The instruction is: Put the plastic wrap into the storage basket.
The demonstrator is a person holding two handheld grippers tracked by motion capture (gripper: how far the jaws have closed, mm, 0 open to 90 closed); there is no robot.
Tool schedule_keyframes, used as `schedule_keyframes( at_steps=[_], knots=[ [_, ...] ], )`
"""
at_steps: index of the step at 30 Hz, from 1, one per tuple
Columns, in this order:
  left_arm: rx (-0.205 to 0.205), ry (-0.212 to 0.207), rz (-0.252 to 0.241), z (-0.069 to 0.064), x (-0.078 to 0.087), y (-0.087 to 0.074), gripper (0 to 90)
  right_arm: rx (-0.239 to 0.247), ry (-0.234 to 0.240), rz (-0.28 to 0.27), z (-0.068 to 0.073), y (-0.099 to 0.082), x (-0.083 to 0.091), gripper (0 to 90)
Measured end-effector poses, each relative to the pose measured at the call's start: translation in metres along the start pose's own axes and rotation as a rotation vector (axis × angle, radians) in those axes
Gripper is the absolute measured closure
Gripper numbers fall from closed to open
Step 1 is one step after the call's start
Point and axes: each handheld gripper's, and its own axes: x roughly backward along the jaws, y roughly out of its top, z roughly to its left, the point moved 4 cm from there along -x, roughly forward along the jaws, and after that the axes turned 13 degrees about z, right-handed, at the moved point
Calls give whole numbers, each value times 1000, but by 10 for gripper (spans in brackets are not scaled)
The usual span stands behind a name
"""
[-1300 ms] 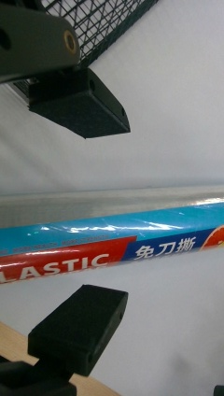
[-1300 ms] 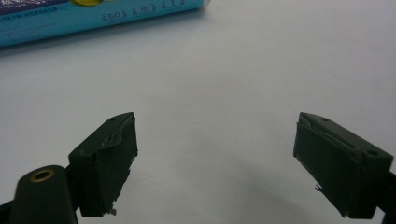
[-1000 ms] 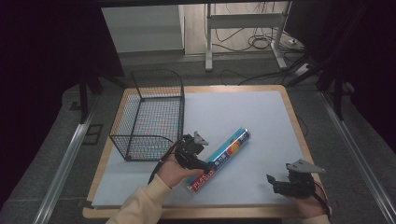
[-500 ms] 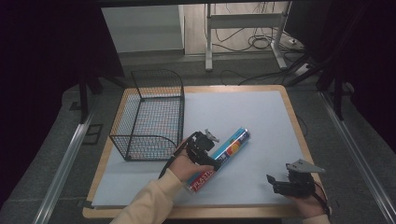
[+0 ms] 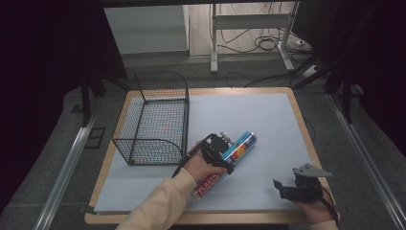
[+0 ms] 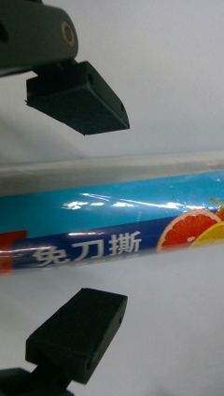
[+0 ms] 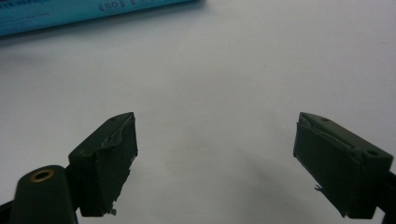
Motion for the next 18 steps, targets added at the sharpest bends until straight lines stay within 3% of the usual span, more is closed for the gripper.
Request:
schedule_keyframes(
  at_steps=[4,12,15,18],
  knots=[
    [-13,2,27,-2,-7,5,143,-3,-5,-2,-1,0,1,141],
    [0,12,64,-3,-21,10,144,-2,-6,0,-1,0,1,141],
    [34,9,71,-2,-25,12,161,-2,-4,2,-1,0,0,142],
    [43,10,82,-2,-27,13,185,0,-6,4,-1,0,0,141]
  ],
)
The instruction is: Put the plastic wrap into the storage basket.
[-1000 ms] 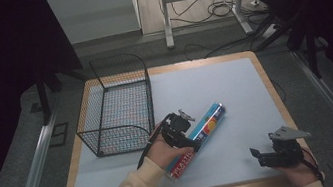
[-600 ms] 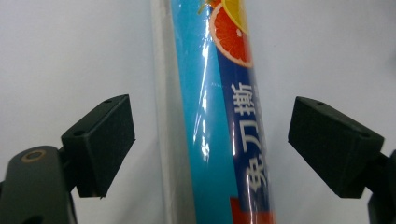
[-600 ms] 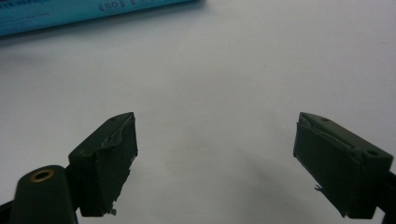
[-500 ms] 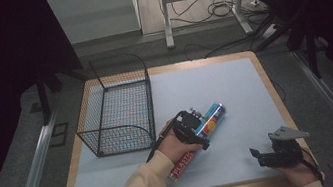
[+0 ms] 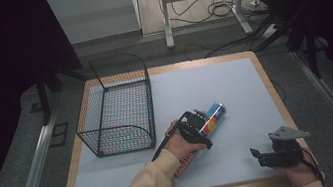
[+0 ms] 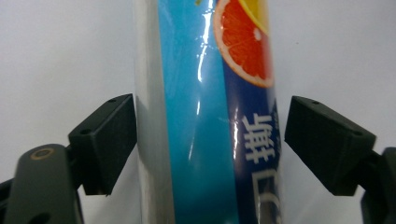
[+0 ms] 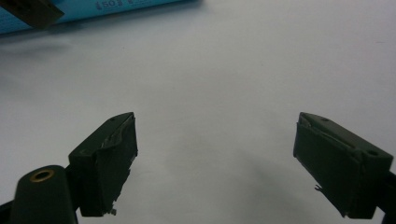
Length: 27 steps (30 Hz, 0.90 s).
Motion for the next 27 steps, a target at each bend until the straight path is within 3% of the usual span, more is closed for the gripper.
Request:
schedule_keyframes(
  at_steps=[9,19,27],
  knots=[
    [12,13,26,1,-6,2,305,1,-2,1,-1,0,0,142],
    [24,-6,39,4,-4,2,316,1,-10,-3,-1,0,2,144],
    [6,-25,44,6,6,-3,317,-1,-14,-8,-2,0,2,145]
  ],
)
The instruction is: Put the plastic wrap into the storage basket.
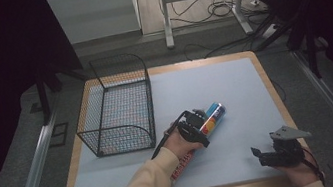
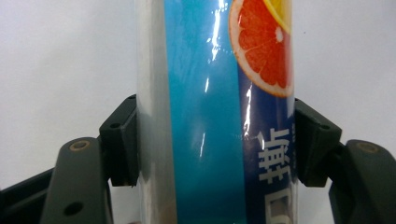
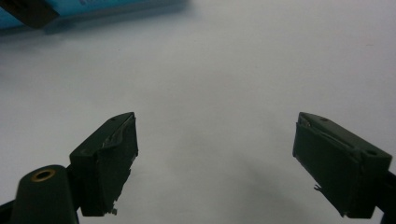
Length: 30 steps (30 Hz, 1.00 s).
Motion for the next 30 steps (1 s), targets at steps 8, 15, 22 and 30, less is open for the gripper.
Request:
schedule_keyframes(
  at_steps=[8,15,22,30],
  knots=[
    [-20,0,-20,3,19,-2,318,-2,-2,-2,0,0,0,146],
    [-37,7,-37,5,34,-2,318,-4,-1,-3,0,0,0,146],
    [-52,8,-50,5,47,-2,318,-6,-5,-5,-1,0,0,146],
    [-54,11,-78,6,61,-1,319,-7,-4,-7,-1,1,1,146]
  ],
)
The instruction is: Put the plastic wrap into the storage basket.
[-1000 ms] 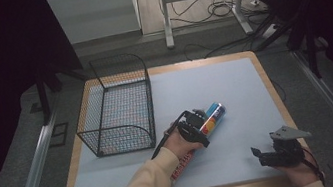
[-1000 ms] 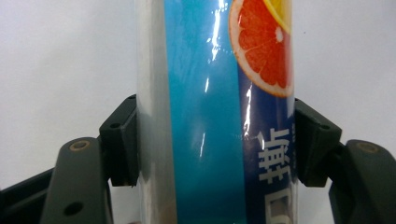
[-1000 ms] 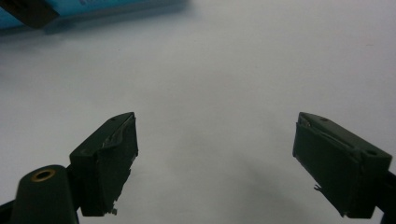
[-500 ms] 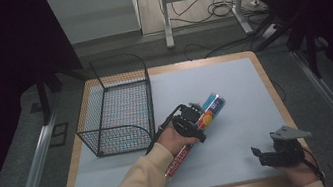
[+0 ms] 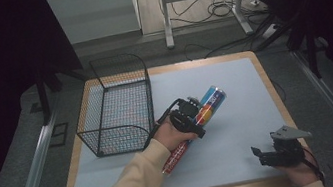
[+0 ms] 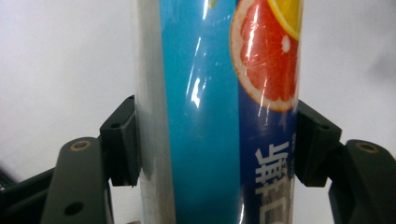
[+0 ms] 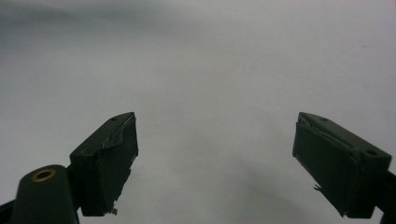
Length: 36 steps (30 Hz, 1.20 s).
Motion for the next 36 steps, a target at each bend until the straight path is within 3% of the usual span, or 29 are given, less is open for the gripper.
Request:
schedule_keyframes(
  at_steps=[6,36],
  knots=[
    [-14,2,-7,0,8,1,319,-3,-2,-7,0,0,1,146],
    [14,4,-71,13,35,7,319,-5,-3,-8,-1,0,1,146]
  ],
)
